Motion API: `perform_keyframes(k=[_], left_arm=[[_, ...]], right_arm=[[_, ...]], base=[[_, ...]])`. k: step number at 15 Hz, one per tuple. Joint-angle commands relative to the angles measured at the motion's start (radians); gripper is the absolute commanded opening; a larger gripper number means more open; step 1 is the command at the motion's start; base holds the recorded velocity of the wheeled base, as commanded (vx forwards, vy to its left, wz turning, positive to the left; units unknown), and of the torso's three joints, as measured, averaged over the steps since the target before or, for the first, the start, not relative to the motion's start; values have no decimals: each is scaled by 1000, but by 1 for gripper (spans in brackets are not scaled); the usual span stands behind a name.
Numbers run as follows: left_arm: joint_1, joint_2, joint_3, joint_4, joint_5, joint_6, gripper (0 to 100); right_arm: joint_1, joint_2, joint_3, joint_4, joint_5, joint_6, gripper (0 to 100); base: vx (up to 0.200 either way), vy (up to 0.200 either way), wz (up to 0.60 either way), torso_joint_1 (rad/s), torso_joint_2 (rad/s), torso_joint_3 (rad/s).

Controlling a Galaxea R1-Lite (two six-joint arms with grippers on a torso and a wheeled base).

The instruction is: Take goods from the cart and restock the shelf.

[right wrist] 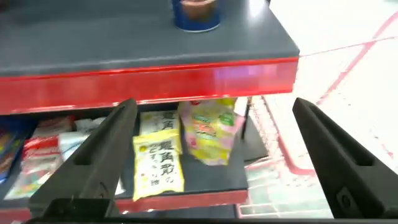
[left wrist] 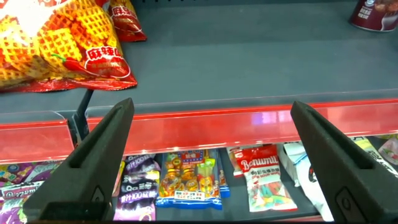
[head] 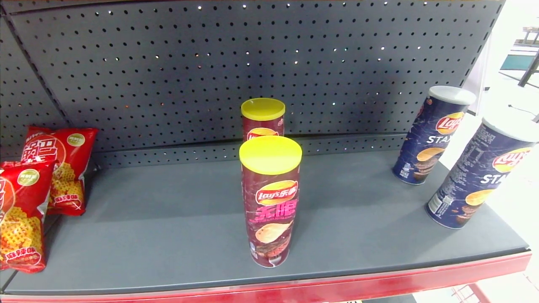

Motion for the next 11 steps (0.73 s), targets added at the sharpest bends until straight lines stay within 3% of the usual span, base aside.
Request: perform_keyframes(k=[1, 11], left_arm=[[0, 0, -1, -2, 0, 0, 100], [0, 0, 1, 0, 0, 0, 100]], right_arm=[[4, -26, 0, 1, -2, 2, 100], [4, -26, 0, 6, -18, -4, 100]], base=[[0, 0, 0, 0, 0, 0], [0, 0, 0, 0, 0, 0]])
